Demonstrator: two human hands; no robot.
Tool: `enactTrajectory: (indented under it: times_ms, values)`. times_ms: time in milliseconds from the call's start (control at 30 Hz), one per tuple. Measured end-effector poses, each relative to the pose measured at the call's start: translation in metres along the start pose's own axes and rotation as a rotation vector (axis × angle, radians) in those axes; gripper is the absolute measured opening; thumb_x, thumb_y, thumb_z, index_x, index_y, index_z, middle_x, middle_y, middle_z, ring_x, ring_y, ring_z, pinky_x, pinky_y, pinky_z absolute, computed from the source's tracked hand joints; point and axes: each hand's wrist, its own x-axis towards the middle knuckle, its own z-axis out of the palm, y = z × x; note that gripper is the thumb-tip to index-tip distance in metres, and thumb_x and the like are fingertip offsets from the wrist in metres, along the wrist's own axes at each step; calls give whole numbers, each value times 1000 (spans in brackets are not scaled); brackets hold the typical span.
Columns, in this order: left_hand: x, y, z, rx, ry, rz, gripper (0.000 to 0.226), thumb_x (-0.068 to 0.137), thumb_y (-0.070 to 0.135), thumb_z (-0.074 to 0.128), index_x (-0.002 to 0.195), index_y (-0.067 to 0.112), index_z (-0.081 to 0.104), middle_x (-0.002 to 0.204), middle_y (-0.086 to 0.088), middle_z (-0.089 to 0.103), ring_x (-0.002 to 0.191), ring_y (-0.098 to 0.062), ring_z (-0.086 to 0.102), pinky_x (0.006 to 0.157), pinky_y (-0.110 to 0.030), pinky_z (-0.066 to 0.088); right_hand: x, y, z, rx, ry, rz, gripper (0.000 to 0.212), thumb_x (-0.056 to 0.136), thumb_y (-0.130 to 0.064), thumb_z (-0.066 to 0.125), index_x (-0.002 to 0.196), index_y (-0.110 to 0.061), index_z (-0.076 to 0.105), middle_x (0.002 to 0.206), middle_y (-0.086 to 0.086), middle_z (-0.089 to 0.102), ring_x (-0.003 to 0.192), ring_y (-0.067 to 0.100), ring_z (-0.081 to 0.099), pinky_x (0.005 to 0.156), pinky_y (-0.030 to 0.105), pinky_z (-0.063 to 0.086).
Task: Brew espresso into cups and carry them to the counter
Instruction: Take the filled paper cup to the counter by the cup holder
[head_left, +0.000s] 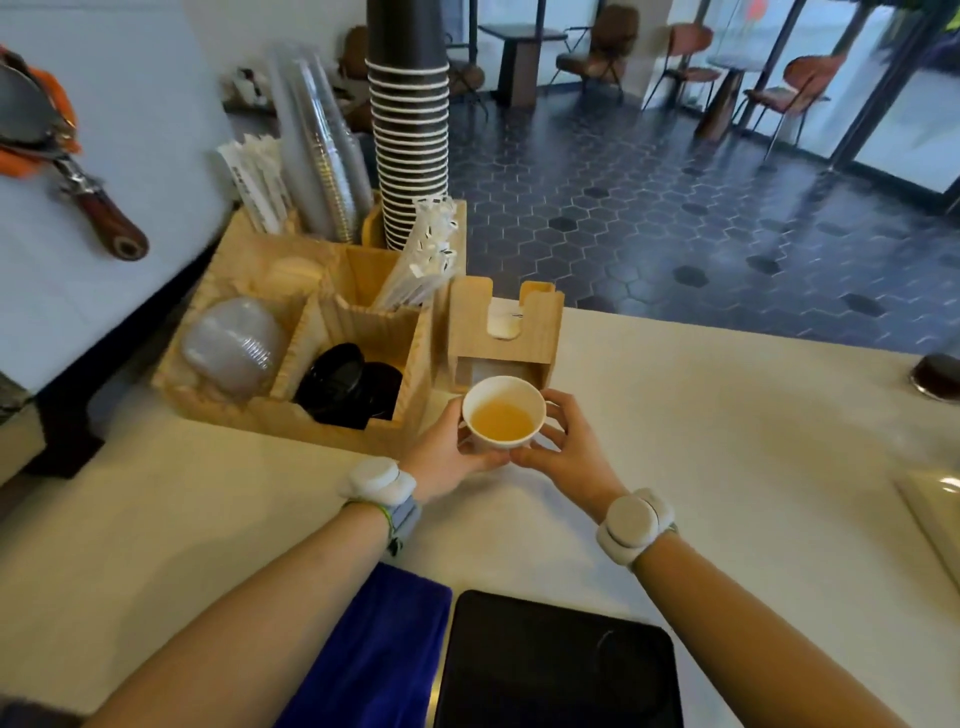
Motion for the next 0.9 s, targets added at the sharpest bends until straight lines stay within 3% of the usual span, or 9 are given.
enactTrajectory:
  times_ms: [67, 233, 300, 367, 600, 800, 900]
  values:
    - [2, 1, 2, 18, 8, -7, 82, 73, 34, 79, 138, 26, 31, 122, 16, 45, 112, -1, 43, 65, 6, 36, 3, 3, -2, -11, 0, 2, 73, 73, -16, 79, 129, -25, 34, 137, 1, 45, 127, 23, 46, 94, 28, 40]
    - [3, -1, 4, 51, -16, -36, 87, 74, 35, 78, 142, 24, 25, 124, 16, 42, 114, -2, 41, 67, 6, 35, 6, 11, 1, -22, 24, 6, 72, 72, -21, 80, 125, -32, 32, 134, -5, 45, 127, 22, 45, 95, 30, 40]
    - [1, 0, 3, 51, -45, -66, 87, 76, 34, 76, 143, 23, 22, 126, 16, 40, 115, -1, 38, 81, 0, 34, 6, 12, 1, -23, 18, 13, 73, 72, -22, 79, 125, -33, 31, 138, -2, 44, 128, 22, 44, 98, 33, 40]
    - [0, -1, 3, 71, -76, -94, 83, 79, 33, 73, 144, 22, 22, 133, 11, 41, 118, -2, 37, 92, -15, 31, 6, 13, 0, -25, -2, 19, 72, 74, -21, 78, 126, -33, 29, 141, 0, 41, 130, 24, 43, 100, 36, 39]
    - [-10, 7, 2, 107, -49, -96, 80, 81, 31, 73, 144, 19, 26, 147, -2, 40, 133, -20, 40, 98, -27, 32, -1, 8, -4, -25, -68, 38, 77, 76, -18, 76, 135, -28, 27, 147, 1, 35, 134, 24, 37, 105, 37, 34]
    - [-31, 32, -13, -35, 40, -68, 95, 76, 32, 76, 148, 24, 16, 154, -1, 27, 137, -19, 34, 109, -38, 29, -13, -12, -17, -81, -7, -54, 87, 74, -33, 76, 141, -34, 20, 150, -3, 29, 134, 20, 34, 108, 40, 30]
    - [-46, 46, -22, -107, 90, -33, 96, 75, 35, 76, 148, 28, 14, 154, 0, 28, 131, -10, 38, 102, -28, 33, -22, -28, -18, -88, 42, -133, 86, 73, -39, 75, 140, -41, 21, 149, -8, 30, 128, 11, 34, 106, 35, 30]
